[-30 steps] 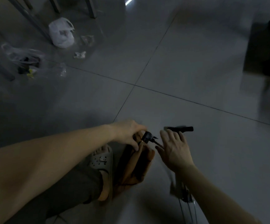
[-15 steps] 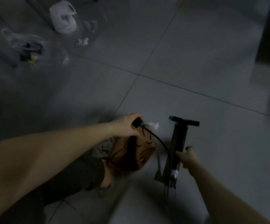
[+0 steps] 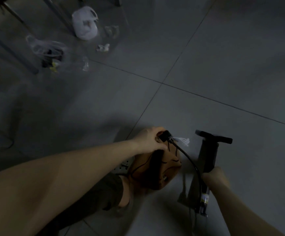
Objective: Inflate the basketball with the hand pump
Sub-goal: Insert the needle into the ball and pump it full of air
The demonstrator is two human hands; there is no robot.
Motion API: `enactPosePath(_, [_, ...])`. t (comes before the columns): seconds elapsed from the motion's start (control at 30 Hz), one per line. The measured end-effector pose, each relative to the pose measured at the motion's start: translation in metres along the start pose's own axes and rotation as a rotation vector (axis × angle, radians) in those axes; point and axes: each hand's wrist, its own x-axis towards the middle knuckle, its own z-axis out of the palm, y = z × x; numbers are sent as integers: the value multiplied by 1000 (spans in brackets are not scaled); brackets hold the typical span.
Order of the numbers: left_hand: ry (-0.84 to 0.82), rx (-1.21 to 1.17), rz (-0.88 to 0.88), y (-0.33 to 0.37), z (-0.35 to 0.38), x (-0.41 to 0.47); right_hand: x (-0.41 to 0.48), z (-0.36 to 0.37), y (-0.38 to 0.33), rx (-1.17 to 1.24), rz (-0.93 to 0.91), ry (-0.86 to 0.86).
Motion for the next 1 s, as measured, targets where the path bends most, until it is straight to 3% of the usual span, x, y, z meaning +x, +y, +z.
enactPosePath(0.2, [-13, 24, -43, 5, -5, 0, -32, -36, -14, -32, -120, 129])
enactPosePath(0.47, [-35, 79, 85, 30, 16, -8, -97, -112, 18, 229, -312, 316])
enactPosePath(0.73, [-153, 274, 68, 76, 14, -17, -127, -127, 41, 339, -315, 298])
enactPosePath(0.8, [-128, 270, 125, 105, 7, -22, -135, -128, 39, 309, -323, 328])
enactPosePath(0.93, [-192, 40, 405, 189, -13, -58, -154, -124, 31, 154, -373, 381])
enactPosePath(1.0, [-218, 64, 522, 216, -16, -79, -165, -114, 28, 87, -392, 375])
